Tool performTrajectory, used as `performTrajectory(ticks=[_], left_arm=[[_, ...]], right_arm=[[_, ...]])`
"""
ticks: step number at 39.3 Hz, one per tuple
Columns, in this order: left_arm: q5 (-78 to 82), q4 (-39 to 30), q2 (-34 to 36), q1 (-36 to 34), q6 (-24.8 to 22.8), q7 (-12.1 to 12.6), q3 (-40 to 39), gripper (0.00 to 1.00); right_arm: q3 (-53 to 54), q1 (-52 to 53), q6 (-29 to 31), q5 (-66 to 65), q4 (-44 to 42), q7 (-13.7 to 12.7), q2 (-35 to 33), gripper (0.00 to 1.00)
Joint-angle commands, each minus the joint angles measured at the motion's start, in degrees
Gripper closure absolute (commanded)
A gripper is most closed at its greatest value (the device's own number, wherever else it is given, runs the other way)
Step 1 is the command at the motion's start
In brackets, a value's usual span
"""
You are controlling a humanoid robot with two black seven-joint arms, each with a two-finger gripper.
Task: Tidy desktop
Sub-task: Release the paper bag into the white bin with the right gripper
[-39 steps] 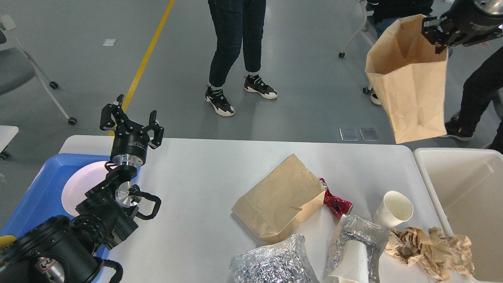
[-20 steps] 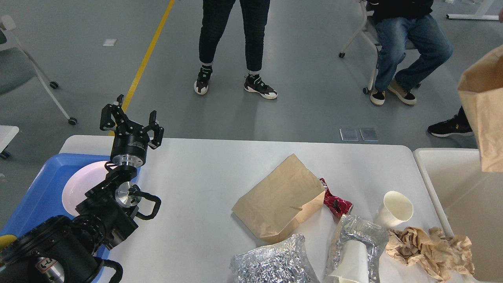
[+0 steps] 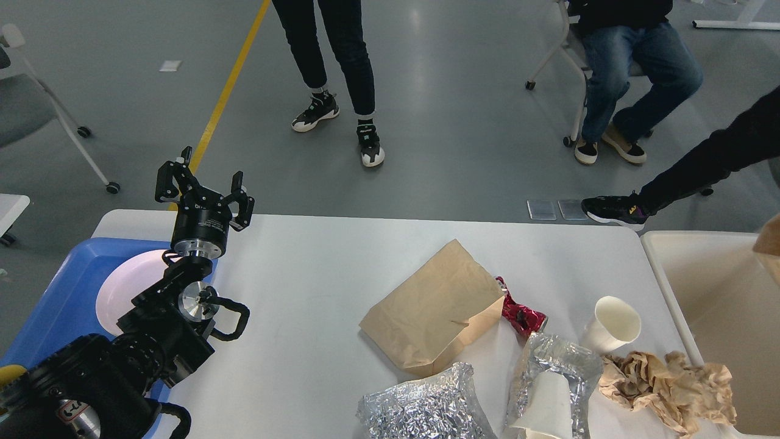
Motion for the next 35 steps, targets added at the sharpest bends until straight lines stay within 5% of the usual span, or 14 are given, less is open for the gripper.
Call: performTrajectory(ticks=[1, 19, 23, 28, 35], left_arm=[[0.04, 0.0, 0.07, 0.0, 0.0, 0.01, 0.0, 0.03], [0.04, 0.0, -0.02, 0.0, 0.0, 0.01, 0.0, 0.03], [0.04, 0.0, -0.02, 0.0, 0.0, 0.01, 0.0, 0.03], [0.04, 0.0, -0.02, 0.0, 0.0, 0.01, 0.0, 0.03], [0.04, 0.0, -0.02, 0.0, 0.0, 0.01, 0.0, 0.03]], right_arm=[[2.6, -6.77, -1.84, 0.11, -3.33, 0.01, 1.27, 1.0], [7.96, -11.79, -4.03, 0.11, -5.44, 0.09, 1.98, 1.0], [9.45, -11.79, -6.66, 0.2, -5.44, 0.18, 1.71, 0.62], [10.42, -11.88, -8.87, 0.11, -5.36, 0.18, 1.71, 0.33], [11.13, -11.88, -9.05, 0.2, -5.27, 0.18, 1.8, 0.1]])
